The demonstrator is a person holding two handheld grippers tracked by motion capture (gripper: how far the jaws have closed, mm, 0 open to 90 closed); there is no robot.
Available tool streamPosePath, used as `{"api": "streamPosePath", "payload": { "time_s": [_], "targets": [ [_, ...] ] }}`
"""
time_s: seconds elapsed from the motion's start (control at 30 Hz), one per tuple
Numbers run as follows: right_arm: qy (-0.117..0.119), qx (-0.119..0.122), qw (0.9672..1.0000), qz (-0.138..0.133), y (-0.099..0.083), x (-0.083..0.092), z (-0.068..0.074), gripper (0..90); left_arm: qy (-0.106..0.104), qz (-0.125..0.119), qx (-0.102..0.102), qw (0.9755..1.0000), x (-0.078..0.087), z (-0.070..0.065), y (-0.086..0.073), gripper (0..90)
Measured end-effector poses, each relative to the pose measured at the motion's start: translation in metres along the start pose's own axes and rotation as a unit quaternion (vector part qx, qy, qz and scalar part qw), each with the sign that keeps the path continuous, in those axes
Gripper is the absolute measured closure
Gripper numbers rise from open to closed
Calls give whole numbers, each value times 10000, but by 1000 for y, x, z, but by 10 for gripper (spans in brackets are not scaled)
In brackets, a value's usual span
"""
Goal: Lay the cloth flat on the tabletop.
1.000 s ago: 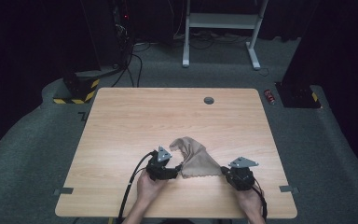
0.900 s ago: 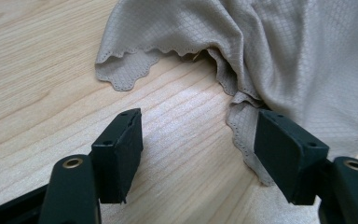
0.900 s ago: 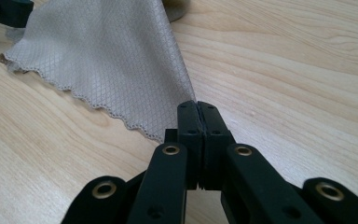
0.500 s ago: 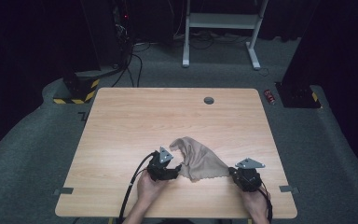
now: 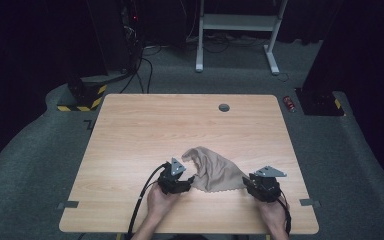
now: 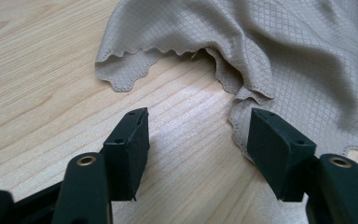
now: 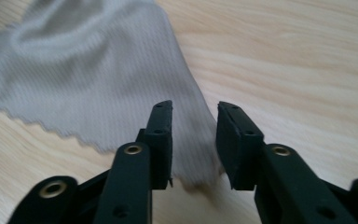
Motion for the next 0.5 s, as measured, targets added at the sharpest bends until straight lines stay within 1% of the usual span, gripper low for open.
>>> {"api": "streamPosePath", "payload": {
  "time_s": [0.03,0.1,0.13,0.17,0.2,0.23,0.27,0.3,0.37,0.43,0.47,0.5],
  "targets": [
    [34,22,10000,-14,3,-2,2,643,-24,-4,-6,10000,0,-1,0,396],
    [59,83,9999,-29,10,-8,4,638,-78,-17,-61,9999,1,-2,0,435],
    [64,115,9999,-27,13,-11,5,637,-130,-46,-126,9998,1,-4,0,467],
    [58,126,9999,-2,16,-16,6,638,-130,-46,-126,9998,1,-4,0,523],
    [69,154,9999,-22,19,-19,7,646,-220,-63,-246,9994,2,-8,0,581],
    [80,154,9998,-15,20,-20,8,653,-259,-77,-297,9992,2,-10,0,607],
    [86,200,9998,3,22,-22,10,668,-331,-75,-318,9989,3,-11,0,649],
    [68,237,9997,19,23,-24,10,688,-358,-81,-360,9987,3,-12,0,682],
    [109,219,9996,101,23,-26,10,746,-466,-71,-436,9979,3,-15,0,744],
    [143,221,9995,181,21,-29,10,798,-526,8,-539,9972,4,-18,0,806],
    [152,239,9994,211,20,-30,10,827,-515,40,-609,9968,4,-19,0,834],
    [157,254,9993,245,19,-30,10,853,-459,95,-717,9963,4,-19,1,852]
  ]
}}
Point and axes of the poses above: each handheld gripper's, and its own axes: x roughly backward along the jaws, y roughly out of its top, z roughly to its left, the point moved 9 cm from there along -x, roughly forward along the jaws, and after that the axes turned 2 degrees about z, right-handed, at the moved point
